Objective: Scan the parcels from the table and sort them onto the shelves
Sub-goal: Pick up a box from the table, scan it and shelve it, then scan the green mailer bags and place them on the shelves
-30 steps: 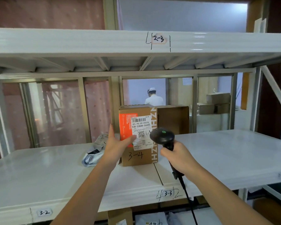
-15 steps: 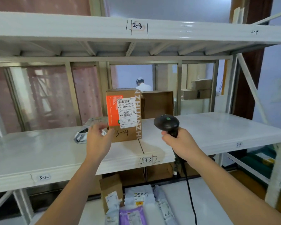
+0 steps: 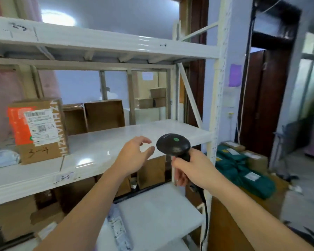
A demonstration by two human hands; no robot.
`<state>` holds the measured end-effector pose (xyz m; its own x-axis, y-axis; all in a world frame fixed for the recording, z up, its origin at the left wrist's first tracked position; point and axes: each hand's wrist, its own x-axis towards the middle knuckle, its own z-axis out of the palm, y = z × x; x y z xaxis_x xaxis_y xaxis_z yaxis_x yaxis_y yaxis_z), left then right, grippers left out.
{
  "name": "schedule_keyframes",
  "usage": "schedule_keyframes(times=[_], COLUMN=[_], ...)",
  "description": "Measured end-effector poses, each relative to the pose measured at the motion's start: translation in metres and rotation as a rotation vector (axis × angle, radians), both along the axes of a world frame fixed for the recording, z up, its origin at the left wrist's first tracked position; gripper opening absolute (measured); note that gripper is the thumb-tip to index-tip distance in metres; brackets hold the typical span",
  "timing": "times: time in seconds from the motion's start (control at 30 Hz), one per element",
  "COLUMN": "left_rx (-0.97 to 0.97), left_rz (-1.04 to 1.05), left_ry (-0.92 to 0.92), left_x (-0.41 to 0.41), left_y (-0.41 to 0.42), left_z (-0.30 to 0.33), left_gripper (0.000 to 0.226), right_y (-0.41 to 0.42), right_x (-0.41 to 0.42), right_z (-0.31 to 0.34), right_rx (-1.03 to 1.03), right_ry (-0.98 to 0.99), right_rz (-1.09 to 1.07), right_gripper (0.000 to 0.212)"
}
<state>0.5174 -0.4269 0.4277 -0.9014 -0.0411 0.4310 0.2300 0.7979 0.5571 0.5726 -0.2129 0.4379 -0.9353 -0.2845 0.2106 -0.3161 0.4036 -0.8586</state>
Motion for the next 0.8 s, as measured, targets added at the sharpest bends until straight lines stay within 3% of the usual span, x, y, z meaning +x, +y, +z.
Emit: schedule_keyframes(times=[0.13,0.37,0.57,0.8], left_rx=[-0.038,-0.210,-0.254,-0.332], left_rz=[-0.234,-0.513,-0.612,-0.627], left_ry=[-0.102,-0.231,-0.310,-0.341], left_x=[-0.039,-0.099,-0.163,-0.262], left_y=[0.105,0.249,0.335,0.398], left_z=[-0.024,-0.069,-0.095,-0.115], left_gripper=[0.037,0.055,0.080,0.082], right_y=[0.092,0.222,0.289,0.347], right_x=[0.011,0.012,-0.024,-0.110], right_z=[-0.015,-0.047,-0.068,-0.081], right_rx=[0.051,0.054,0.070,0.079], right_ry=[0.027,-0.048,-0.099,-0.116], right_rz=[-0.222,-0.482,-0.632,-0.705], right_gripper=[0.022,0.010,0.005,0.006])
